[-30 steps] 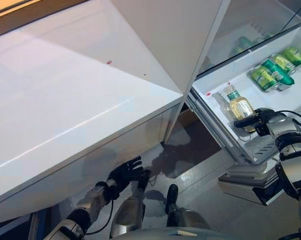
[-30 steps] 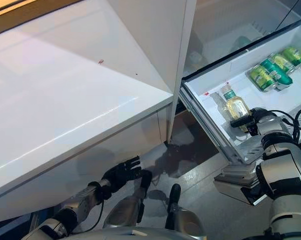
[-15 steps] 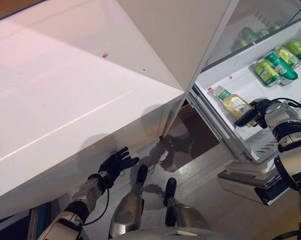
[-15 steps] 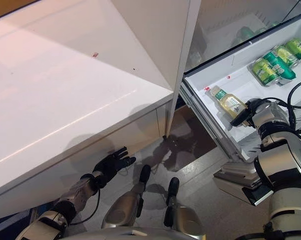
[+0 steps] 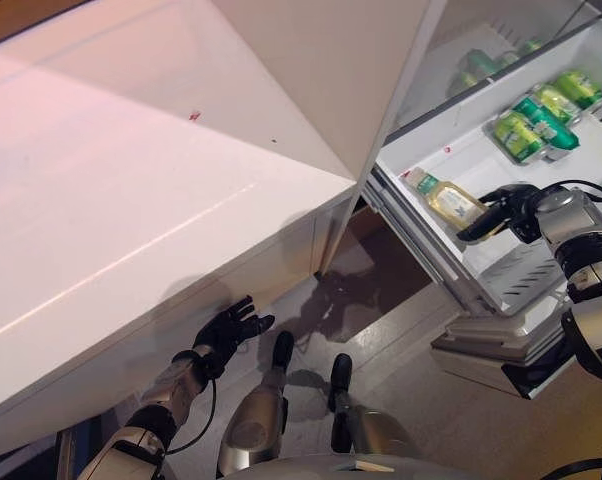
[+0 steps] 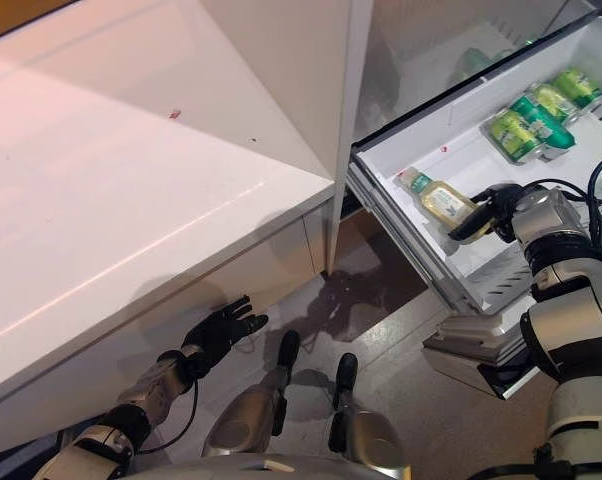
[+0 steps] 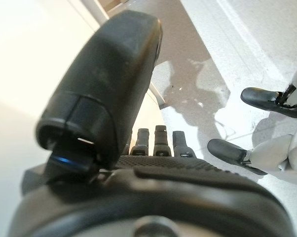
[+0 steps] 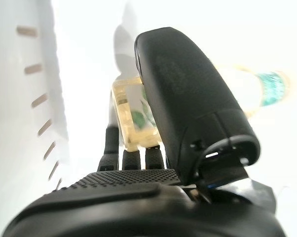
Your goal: Put drinks into fridge and close the fridge
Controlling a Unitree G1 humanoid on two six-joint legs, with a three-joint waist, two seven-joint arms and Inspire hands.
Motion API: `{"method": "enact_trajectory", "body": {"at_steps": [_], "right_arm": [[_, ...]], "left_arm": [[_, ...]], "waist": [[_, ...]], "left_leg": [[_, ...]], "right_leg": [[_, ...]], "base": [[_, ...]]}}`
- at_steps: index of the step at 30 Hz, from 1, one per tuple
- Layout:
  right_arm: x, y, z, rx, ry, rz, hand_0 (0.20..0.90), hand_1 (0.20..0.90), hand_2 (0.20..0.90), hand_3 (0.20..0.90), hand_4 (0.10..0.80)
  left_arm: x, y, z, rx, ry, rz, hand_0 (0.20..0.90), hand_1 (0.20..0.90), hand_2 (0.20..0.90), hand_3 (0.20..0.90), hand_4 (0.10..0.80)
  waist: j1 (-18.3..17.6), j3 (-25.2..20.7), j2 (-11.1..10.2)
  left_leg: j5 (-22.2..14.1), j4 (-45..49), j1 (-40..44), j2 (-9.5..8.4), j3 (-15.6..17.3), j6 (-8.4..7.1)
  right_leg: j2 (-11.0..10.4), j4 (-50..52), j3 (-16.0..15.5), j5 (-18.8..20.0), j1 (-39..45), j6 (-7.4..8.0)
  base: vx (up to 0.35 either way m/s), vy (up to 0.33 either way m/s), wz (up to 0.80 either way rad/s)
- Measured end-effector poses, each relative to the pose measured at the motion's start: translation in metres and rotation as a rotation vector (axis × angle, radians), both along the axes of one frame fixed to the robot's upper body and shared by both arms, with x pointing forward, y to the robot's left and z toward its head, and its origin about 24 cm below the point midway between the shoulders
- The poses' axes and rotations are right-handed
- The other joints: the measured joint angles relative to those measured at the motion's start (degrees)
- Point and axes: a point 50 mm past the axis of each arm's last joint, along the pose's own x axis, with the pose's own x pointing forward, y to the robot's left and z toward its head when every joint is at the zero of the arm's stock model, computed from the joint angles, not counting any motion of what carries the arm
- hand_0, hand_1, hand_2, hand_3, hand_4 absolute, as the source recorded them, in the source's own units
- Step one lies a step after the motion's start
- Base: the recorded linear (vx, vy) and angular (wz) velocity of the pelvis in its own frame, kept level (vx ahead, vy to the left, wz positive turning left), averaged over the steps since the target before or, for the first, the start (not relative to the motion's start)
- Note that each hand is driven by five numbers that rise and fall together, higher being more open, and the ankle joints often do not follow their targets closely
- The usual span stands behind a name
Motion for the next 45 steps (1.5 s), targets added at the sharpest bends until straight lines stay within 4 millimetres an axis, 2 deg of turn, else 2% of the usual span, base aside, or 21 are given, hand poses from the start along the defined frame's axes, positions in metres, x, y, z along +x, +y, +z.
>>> {"method": "enact_trajectory", "body": {"at_steps": [5, 10, 12, 15, 17, 20, 22, 25, 30, 31, 32, 36, 37, 41, 43, 45], "right_arm": [[0.002, 0.010, 0.036, 0.040, -0.146, 0.097, 0.900, 0.900, 0.900, 0.900, 0.800], [-0.006, 0.003, 0.065, 0.096, -0.271, 0.105, 0.900, 0.900, 0.900, 0.900, 0.800], [-0.010, 0.000, 0.078, 0.136, -0.354, 0.100, 0.900, 0.900, 0.900, 0.900, 0.800], [-0.019, -0.007, 0.087, 0.163, -0.470, 0.058, 0.900, 0.900, 0.900, 0.900, 0.800], [-0.024, -0.013, 0.086, 0.208, -0.550, 0.019, 0.900, 0.900, 0.900, 0.900, 0.800], [-0.037, -0.027, 0.079, 0.270, -0.704, -0.075, 0.900, 0.900, 0.900, 0.900, 0.800], [-0.046, -0.038, 0.065, 0.346, -0.809, -0.173, 0.900, 0.900, 0.900, 0.900, 0.800], [-0.059, -0.053, 0.036, 0.403, -0.854, -0.310, 0.900, 0.900, 0.900, 0.900, 0.800], [-0.076, -0.064, -0.023, 0.504, -0.844, -0.514, 0.900, 0.900, 0.900, 0.900, 0.800], [-0.077, -0.064, -0.027, 0.514, -0.842, -0.531, 0.900, 0.900, 0.900, 0.900, 0.800], [-0.079, -0.065, -0.039, 0.557, -0.849, -0.588, 0.900, 0.900, 0.900, 0.900, 0.800], [-0.088, -0.069, -0.059, 0.639, -0.898, -0.709, 0.900, 0.900, 0.900, 0.900, 0.800], [-0.093, -0.075, -0.061, 0.661, -0.933, -0.758, 0.900, 0.900, 0.900, 0.900, 0.800], [-0.094, -0.078, -0.059, 0.727, -1.000, -0.796, 0.900, 0.900, 0.900, 0.900, 0.800], [-0.091, -0.076, -0.060, 0.780, -1.009, -0.812, 0.900, 0.900, 0.900, 0.900, 0.800], [-0.079, -0.066, -0.055, 0.901, -1.056, -0.794, 0.900, 0.900, 0.900, 0.900, 0.800]], "left_arm": [[-0.013, 0.007, -0.011, -0.005, 0.056, 0.058, 0.900, 0.900, 0.900, 0.900, 0.800], [-0.034, 0.021, -0.023, 0.006, 0.135, 0.123, 0.900, 0.900, 0.900, 0.900, 0.800], [-0.044, 0.025, -0.029, 0.014, 0.183, 0.143, 0.900, 0.900, 0.900, 0.900, 0.800], [-0.061, 0.027, -0.038, 0.026, 0.236, 0.147, 0.900, 0.900, 0.900, 0.900, 0.800], [-0.070, 0.027, -0.042, 0.032, 0.268, 0.147, 0.900, 0.900, 0.900, 0.900, 0.800], [-0.089, 0.020, -0.053, 0.017, 0.328, 0.148, 0.900, 0.900, 0.900, 0.900, 0.800], [-0.100, 0.013, -0.059, 0.003, 0.368, 0.147, 0.900, 0.900, 0.900, 0.900, 0.800], [-0.111, 0.005, -0.064, -0.003, 0.401, 0.128, 0.900, 0.900, 0.900, 0.900, 0.800], [-0.127, 0.000, -0.071, -0.007, 0.460, 0.123, 0.900, 0.900, 0.900, 0.900, 0.800], [-0.129, -0.001, -0.071, -0.007, 0.464, 0.121, 0.900, 0.900, 0.900, 0.900, 0.800], [-0.133, -0.002, -0.073, -0.003, 0.478, 0.109, 0.900, 0.900, 0.900, 0.900, 0.800], [-0.130, -0.006, -0.072, 0.000, 0.473, 0.081, 0.900, 0.900, 0.900, 0.900, 0.800], [-0.117, -0.008, -0.070, 0.004, 0.446, 0.060, 0.900, 0.900, 0.900, 0.900, 0.800], [-0.096, -0.010, -0.064, 0.023, 0.398, 0.028, 0.900, 0.900, 0.900, 0.900, 0.800], [-0.090, -0.009, -0.062, 0.039, 0.389, 0.025, 0.900, 0.900, 0.900, 0.900, 0.800], [-0.085, -0.006, -0.059, 0.056, 0.375, 0.021, 0.900, 0.900, 0.900, 0.900, 0.800]], "waist": [[-0.6, -0.5, -1.1], [-2.6, -3.0, -4.2], [-3.8, -4.2, -4.8], [-5.2, -7.6, -4.8], [-5.7, -9.2, -4.5], [-6.4, -12.6, -3.1], [-7.6, -14.0, -2.0], [-8.0, -14.7, -0.9], [-8.4, -15.4, 0.1], [-8.4, -15.4, 0.1], [-8.3, -15.4, 0.3], [-7.9, -13.8, 0.5], [-7.4, -11.5, 0.5], [-5.1, -7.8, 0.5], [-4.3, -5.9, -0.3], [-3.9, -3.1, -1.2]], "left_leg": [[-1.1, 0.0, 3.5, 0.19, 2.5, 0.34], [-2.2, 0.0, 5.7, 0.27, 5.1, 0.63], [-2.7, 0.0, 6.8, 0.24, 5.7, 0.80], [-3.5, 0.0, 8.0, 0.17, 6.7, 0.97], [-3.9, 0.0, 8.8, 0.18, 7.3, 1.04], [-4.7, -0.3, 9.8, -0.01, 8.1, 1.23], [-4.8, -0.3, 10.3, -0.12, 8.1, 1.32], [-5.2, -0.3, 11.0, -0.02, 8.6, 1.31], [-5.1, -0.3, 11.0, 0.21, 8.5, 1.08], [-5.1, -0.3, 11.0, 0.21, 8.5, 1.09], [-5.0, 0.0, 11.1, 0.16, 8.4, 1.14], [-5.6, 3.6, 9.8, -0.60, 6.5, 1.47], [-6.8, 6.8, 8.7, -0.82, 5.5, 1.57], [-9.6, 15.7, 1.5, -2.09, 4.5, 1.82], [-10.4, 19.2, -1.4, -3.06, 4.2, 2.05], [-12.6, 25.4, -6.4, -3.97, 4.3, 2.37]], "right_leg": [[0.0, 0.0, 2.6, 0.0, 2.5, 0.05], [-0.1, 0.0, 5.2, 0.0, 3.7, 0.07], [-0.1, 0.0, 6.0, -0.1, 4.6, 0.15], [-0.2, 0.0, 7.4, -0.4, 5.3, 0.50], [-0.3, 0.0, 7.8, -0.6, 5.9, 0.72], [-0.4, 0.0, 9.1, -1.1, 6.5, 1.07], [-0.5, 0.0, 9.2, -1.1, 7.0, 1.05], [-0.5, 0.0, 9.3, -1.3, 7.5, 1.36], [-0.3, 0.0, 9.1, -1.3, 7.7, 1.36], [-0.3, 0.0, 9.1, -1.3, 7.7, 1.36], [-0.3, 0.0, 9.0, -1.3, 7.8, 1.34], [-0.8, 1.1, 7.2, -1.8, 8.3, 1.16], [-1.0, 4.1, 6.2, -3.5, 7.6, 1.17], [-1.9, 18.5, 5.4, -9.6, -1.9, 0.67], [-2.8, 24.8, 4.9, -12.2, -5.9, 0.70], [-3.8, 31.8, 5.0, -14.7, -11.1, 0.47]], "base": [[0.082, 0.067, -0.24], [0.144, 0.058, -0.26], [0.081, 0.035, -0.20], [0.121, 0.049, -0.19], [0.099, 0.043, -0.19], [0.100, 0.041, -0.16], [0.104, 0.027, -0.04], [0.112, 0.006, -0.08], [0.104, -0.012, 0.00], [0.060, -0.016, 0.03], [0.013, -0.010, 0.10], [-0.020, -0.019, 0.25], [-0.077, -0.011, 0.42], [-0.127, -0.003, 0.20], [-0.180, 0.018, 0.15], [-0.187, 0.038, 0.10]]}}
